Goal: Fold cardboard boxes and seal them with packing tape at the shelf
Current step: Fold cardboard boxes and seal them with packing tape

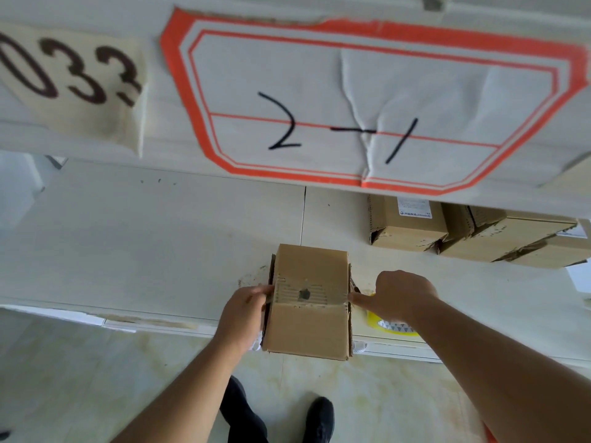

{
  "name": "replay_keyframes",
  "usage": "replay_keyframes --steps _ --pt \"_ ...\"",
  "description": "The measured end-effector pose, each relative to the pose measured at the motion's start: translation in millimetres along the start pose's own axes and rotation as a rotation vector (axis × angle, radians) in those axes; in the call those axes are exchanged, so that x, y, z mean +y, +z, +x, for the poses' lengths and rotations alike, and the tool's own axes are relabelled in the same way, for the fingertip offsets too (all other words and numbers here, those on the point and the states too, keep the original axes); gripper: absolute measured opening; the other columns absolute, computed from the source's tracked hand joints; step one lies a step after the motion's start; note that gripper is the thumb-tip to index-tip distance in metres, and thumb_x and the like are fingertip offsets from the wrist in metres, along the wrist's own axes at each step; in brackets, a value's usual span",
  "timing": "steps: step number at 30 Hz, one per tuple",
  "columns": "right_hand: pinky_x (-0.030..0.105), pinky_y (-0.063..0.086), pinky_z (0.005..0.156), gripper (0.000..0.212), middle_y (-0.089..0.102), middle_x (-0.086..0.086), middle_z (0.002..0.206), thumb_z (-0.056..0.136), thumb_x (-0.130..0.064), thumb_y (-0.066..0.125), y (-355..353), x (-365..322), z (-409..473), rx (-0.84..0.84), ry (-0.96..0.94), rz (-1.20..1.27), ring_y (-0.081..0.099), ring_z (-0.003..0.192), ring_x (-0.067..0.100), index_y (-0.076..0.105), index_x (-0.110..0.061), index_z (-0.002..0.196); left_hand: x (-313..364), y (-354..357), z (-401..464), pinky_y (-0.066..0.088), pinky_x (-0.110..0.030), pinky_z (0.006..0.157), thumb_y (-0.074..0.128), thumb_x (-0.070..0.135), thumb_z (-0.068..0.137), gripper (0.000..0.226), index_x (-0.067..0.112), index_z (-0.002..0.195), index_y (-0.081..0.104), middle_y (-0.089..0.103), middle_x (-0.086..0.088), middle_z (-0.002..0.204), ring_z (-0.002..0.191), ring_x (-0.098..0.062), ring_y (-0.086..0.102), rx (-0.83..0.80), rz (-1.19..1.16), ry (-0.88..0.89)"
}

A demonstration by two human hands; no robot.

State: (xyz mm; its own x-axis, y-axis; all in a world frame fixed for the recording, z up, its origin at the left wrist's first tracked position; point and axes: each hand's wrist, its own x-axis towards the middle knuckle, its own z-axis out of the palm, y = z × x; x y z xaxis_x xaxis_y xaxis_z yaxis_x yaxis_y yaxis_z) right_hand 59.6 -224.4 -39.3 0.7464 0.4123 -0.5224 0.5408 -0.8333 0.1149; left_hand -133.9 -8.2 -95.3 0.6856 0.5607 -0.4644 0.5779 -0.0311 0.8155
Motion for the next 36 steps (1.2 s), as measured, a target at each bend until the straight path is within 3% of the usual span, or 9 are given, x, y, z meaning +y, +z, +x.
replay_keyframes --steps 2,6,11,17,25,31,33,34,36 --pt "0.032 0.047 0.072 0.072 0.063 -0.009 0.082 0.081 -0.095 0.035 -1 0 0 0.0 -0.005 0.007 0.061 0.082 0.015 0.055 -0.026 0.077 -1 1 1 0.058 -0.038 0.09 0.051 0.043 0.102 0.029 0.042 0.095 0.078 0.076 0.02 0.095 0.097 -0.006 0.069 -0.016 -0.114 -0.117" --pt "0.032 0.05 0.074 0.069 0.064 -0.008 0.083 0.083 -0.091 0.036 1 -2 1 0.004 -0.011 0.001 0.062 0.082 0.015 0.057 -0.026 0.079 -14 4 6 0.058 -0.046 0.097 0.057 0.074 0.077 0.049 0.042 0.109 0.075 0.076 0.014 0.108 0.104 -0.015 0.072 -0.001 -0.158 -0.114" --pt "0.032 0.049 0.072 0.073 0.065 -0.008 0.084 0.085 -0.09 0.033 4 -3 2 -0.004 -0.018 -0.005 0.063 0.083 0.015 0.063 -0.024 0.089 -13 16 -1 0.059 -0.037 0.084 0.055 0.04 0.105 0.022 0.039 0.111 0.076 0.078 0.008 0.103 0.098 -0.021 0.074 0.017 -0.298 -0.109" --pt "0.031 0.05 0.073 0.069 0.066 -0.008 0.085 0.086 -0.087 0.035 5 -3 4 -0.013 -0.018 0.022 0.064 0.083 0.014 0.064 -0.024 0.088 2 15 -1 0.057 -0.028 0.076 0.06 0.031 0.103 0.018 0.037 0.108 0.077 0.078 0.014 0.098 0.091 -0.008 0.073 0.056 -0.254 -0.088" --pt "0.032 0.05 0.075 0.07 0.064 -0.008 0.085 0.084 -0.091 0.034 4 -3 2 -0.04 -0.008 0.028 0.062 0.082 0.013 0.059 -0.026 0.084 -2 2 -10 0.054 -0.025 0.089 0.056 0.025 0.105 0.031 0.047 0.118 0.074 0.075 0.024 0.112 0.106 0.001 0.069 -0.116 -0.214 -0.044" --pt "0.033 0.049 0.075 0.07 0.065 -0.007 0.086 0.085 -0.09 0.035 2 -3 2 -0.052 -0.015 0.021 0.063 0.085 0.014 0.06 -0.024 0.087 -14 5 -2 0.054 -0.033 0.078 0.074 0.029 0.094 0.014 0.026 0.08 0.077 0.071 0.01 0.09 0.092 -0.014 0.068 0.156 0.151 0.062" --pt "0.032 0.05 0.075 0.074 0.065 -0.007 0.084 0.084 -0.092 0.035 0 -2 2 -0.059 -0.013 0.025 0.062 0.082 0.013 0.061 -0.023 0.085 -6 3 -8 0.048 -0.033 0.09 0.073 0.029 0.093 0.007 0.022 0.091 0.075 0.065 0.001 0.107 0.109 -0.023 0.064 0.311 0.243 0.136" --pt "0.032 0.051 0.076 0.074 0.065 -0.007 0.083 0.083 -0.093 0.035 0 -2 2 -0.06 -0.013 0.022 0.063 0.081 0.013 0.06 -0.023 0.083 0 5 -14 0.046 -0.035 0.1 0.071 0.036 0.094 0.022 0.02 0.109 0.073 0.061 -0.002 0.122 0.121 -0.026 0.06 0.326 0.227 0.142" --pt "0.032 0.051 0.076 0.073 0.065 -0.006 0.083 0.082 -0.093 0.036 0 -3 1 -0.054 -0.011 0.025 0.063 0.081 0.013 0.059 -0.024 0.081 11 17 -32 0.036 -0.04 0.115 0.068 0.063 0.088 0.08 0.021 0.152 0.042 0.039 0.003 0.15 0.142 -0.021 0.043 0.096 0.122 0.007"
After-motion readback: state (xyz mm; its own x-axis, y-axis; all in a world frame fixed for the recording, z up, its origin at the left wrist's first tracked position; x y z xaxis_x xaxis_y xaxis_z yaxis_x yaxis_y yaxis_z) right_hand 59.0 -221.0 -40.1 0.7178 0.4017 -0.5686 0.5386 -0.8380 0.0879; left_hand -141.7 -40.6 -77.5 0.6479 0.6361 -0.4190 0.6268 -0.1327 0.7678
